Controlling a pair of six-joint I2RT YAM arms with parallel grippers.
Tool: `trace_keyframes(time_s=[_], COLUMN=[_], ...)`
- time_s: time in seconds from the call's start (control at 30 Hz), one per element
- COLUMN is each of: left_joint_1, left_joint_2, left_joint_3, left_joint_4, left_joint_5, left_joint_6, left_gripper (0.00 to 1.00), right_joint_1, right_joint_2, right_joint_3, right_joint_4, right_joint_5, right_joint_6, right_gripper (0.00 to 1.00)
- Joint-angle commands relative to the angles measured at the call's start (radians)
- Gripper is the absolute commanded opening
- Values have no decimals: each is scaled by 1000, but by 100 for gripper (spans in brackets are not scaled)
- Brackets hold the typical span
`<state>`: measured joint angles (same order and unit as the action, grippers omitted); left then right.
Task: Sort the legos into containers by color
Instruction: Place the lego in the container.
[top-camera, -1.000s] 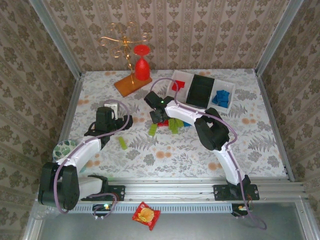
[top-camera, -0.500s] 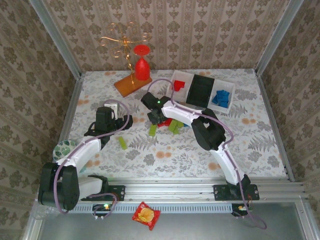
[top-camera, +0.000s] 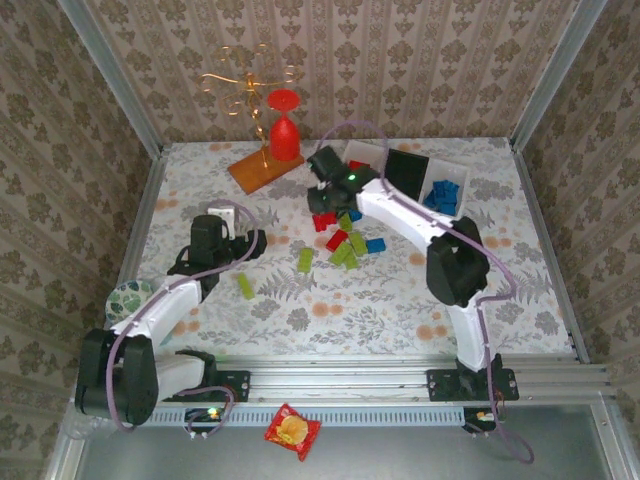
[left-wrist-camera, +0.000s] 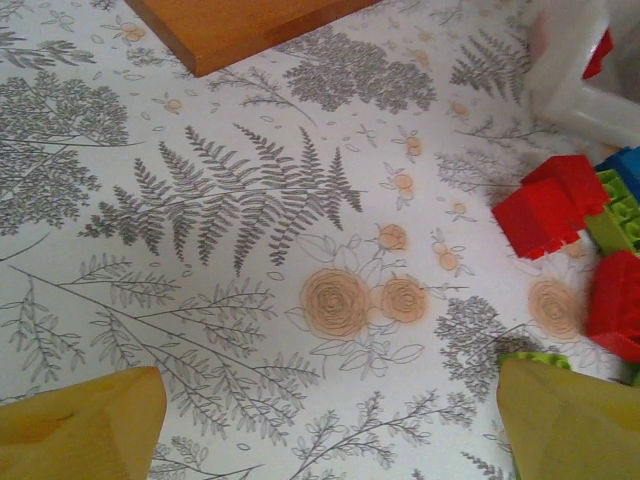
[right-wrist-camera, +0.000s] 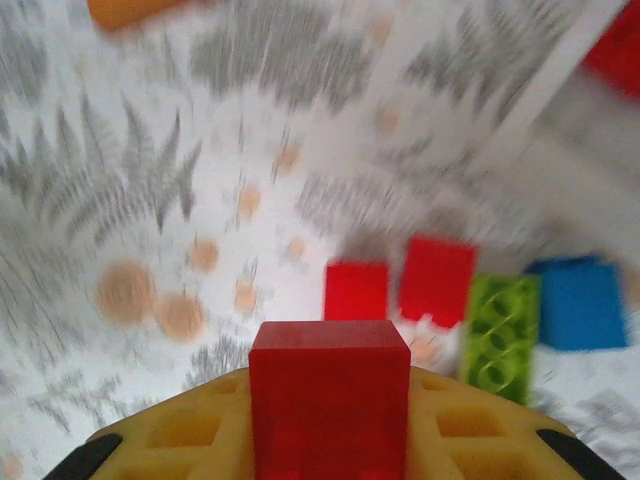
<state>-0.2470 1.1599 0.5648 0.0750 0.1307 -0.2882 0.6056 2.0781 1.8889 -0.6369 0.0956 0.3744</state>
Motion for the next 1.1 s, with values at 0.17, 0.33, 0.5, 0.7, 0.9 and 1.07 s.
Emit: trace_keyframes(time_s=[0.17,0.33,0.5,0.7,0.9,1.07], left_joint_1=[-30,-74,-113,-133,-136,-137], left_joint_2=[-28,-4,7,7,4,6], left_joint_3=[-20,-4,19,32,30,36], left_joint_4=[99,119,110,85,76,63], left_joint_5=[99,109,97,74,70,86], left_joint_6=[-29,-35,-35,-26,-25,-16], left_gripper=[89,90,91,91,91,92], right_joint_1=[-180,-215,-238,-248,-253,-249], right_joint_2=[125,281,388,371,326,231], right_joint_3=[128,322,457,476,447,378], right_joint_4=[130,70,16,-5,-26,-21], right_joint_5=[32,65,72,112,142,140], right_joint_6=[69,40,28,-19,-55,-76], right_gripper=[30,31,34,35,46,59])
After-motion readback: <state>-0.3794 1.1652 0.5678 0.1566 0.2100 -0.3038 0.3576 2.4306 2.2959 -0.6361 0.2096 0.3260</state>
